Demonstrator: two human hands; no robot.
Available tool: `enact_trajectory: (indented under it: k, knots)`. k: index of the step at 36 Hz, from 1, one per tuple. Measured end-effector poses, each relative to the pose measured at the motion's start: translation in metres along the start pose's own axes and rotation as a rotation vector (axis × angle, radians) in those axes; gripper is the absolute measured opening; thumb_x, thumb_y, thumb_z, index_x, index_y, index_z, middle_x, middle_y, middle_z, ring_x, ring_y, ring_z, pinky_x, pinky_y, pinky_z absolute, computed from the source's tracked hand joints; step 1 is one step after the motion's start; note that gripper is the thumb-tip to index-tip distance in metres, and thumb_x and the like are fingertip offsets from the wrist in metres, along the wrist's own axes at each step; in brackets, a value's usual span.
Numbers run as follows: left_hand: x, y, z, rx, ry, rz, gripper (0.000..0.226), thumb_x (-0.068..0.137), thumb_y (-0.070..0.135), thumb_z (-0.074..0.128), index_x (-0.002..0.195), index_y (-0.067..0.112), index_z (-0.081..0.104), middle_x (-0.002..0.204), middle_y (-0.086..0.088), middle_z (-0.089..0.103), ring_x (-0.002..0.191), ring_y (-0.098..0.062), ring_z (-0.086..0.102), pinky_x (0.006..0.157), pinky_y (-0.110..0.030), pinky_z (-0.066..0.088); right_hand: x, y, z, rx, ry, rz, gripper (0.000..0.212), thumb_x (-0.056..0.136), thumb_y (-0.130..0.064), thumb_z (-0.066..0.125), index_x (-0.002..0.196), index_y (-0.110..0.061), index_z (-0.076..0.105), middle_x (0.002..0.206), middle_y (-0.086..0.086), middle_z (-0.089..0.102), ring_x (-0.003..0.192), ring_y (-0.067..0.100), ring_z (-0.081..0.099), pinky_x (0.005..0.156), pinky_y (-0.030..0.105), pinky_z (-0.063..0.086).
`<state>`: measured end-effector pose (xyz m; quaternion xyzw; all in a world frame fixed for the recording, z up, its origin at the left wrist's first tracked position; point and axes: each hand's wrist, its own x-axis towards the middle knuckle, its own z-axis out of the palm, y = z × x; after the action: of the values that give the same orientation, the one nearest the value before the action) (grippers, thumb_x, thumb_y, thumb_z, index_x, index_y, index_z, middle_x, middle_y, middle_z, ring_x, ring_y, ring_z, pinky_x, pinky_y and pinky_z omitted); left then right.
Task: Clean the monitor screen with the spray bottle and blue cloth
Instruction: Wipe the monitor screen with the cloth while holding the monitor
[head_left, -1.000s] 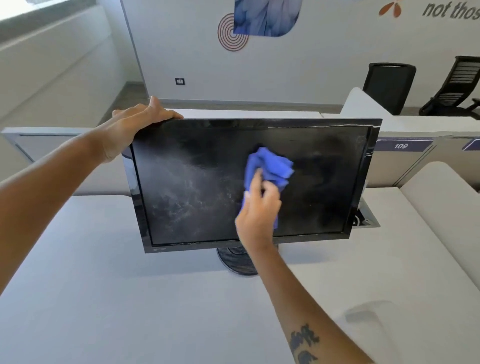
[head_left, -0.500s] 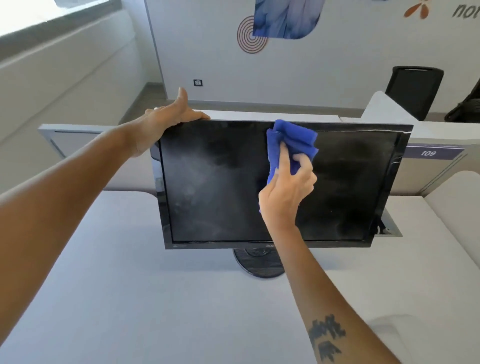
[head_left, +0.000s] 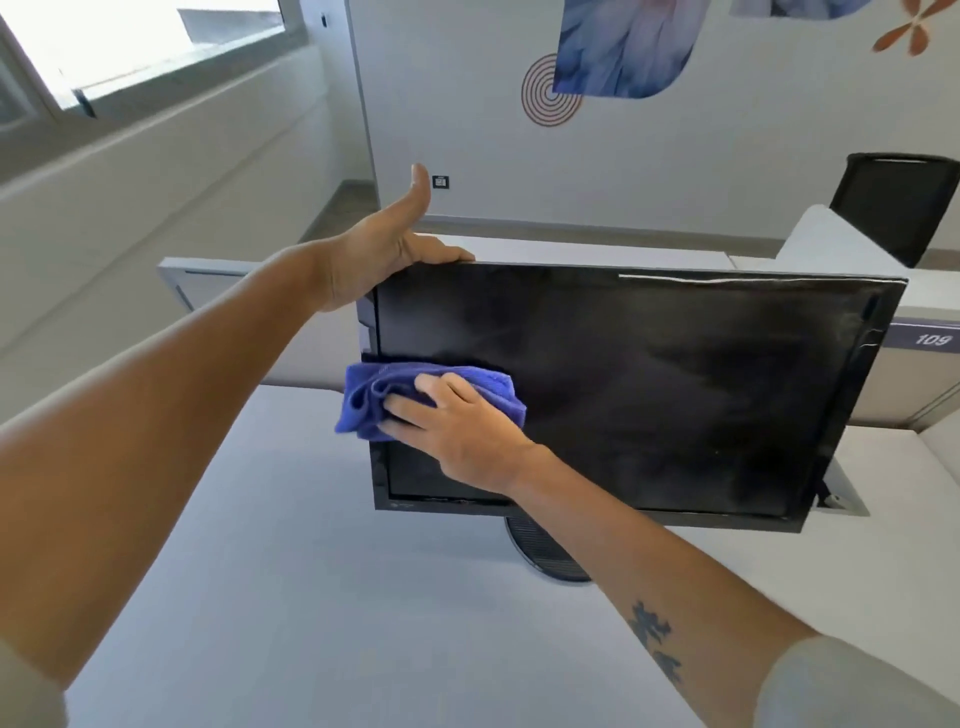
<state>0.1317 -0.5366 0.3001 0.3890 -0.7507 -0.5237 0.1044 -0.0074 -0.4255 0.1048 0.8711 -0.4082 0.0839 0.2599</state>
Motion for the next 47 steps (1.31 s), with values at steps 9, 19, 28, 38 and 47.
enact_trajectory:
  k: [9,19,28,38,47]
  knots:
    - [0.003,0.012,-0.004,-0.066,-0.087,-0.112,0.126,0.073,0.107,0.016,0.135,0.016,0.077,0.133,-0.01,0.08,0.125,-0.03,0.076,0.111,-0.037,0.055,0.036,0.055,-0.049,-0.046,0.294,0.425,0.066,0.084,-0.002,0.057,0.146,-0.024,0.062,0.149,-0.003,0.061,0.13,0.037,0.047,0.106,0.049,0.039]
    - [0.005,0.019,-0.005,0.09,-0.013,-0.12,0.113,0.091,0.091,-0.008,0.164,0.026,0.05,0.104,0.029,0.081,0.163,-0.016,0.034,0.138,-0.046,-0.002,-0.015,-0.019,0.004,0.03,-0.087,0.128,0.061,0.089,-0.014,0.054,0.15,-0.021,0.057,0.149,-0.001,0.055,0.124,0.037,0.048,0.104,0.045,0.036]
    - [0.002,0.02,0.003,0.074,0.033,-0.075,0.1,0.099,0.082,-0.007,0.174,0.024,0.026,0.12,0.028,0.069,0.169,-0.018,0.018,0.137,-0.057,-0.009,-0.047,-0.039,0.021,-0.126,-0.183,-0.067,0.066,0.092,-0.01,0.032,0.156,-0.018,0.044,0.153,0.0,0.047,0.116,0.035,0.049,0.091,0.044,0.039]
    - [0.004,0.012,0.003,0.089,-0.001,-0.106,0.112,0.092,0.092,-0.004,0.132,0.031,0.081,0.127,0.011,0.082,0.128,-0.007,0.064,0.129,-0.035,0.017,0.002,0.005,-0.015,-0.062,-0.049,0.359,0.07,0.091,-0.015,0.048,0.161,-0.02,0.041,0.158,-0.001,0.046,0.123,0.039,0.047,0.095,0.05,0.037]
    - [0.002,0.014,0.004,0.095,0.058,-0.071,0.095,0.101,0.081,-0.003,0.173,0.028,0.027,0.137,0.022,0.07,0.169,-0.018,0.018,0.137,-0.057,-0.009,-0.078,-0.073,0.029,0.007,-0.405,0.04,0.083,0.08,-0.018,0.065,0.159,-0.012,0.042,0.149,0.0,0.045,0.116,0.036,0.045,0.092,0.047,0.037]
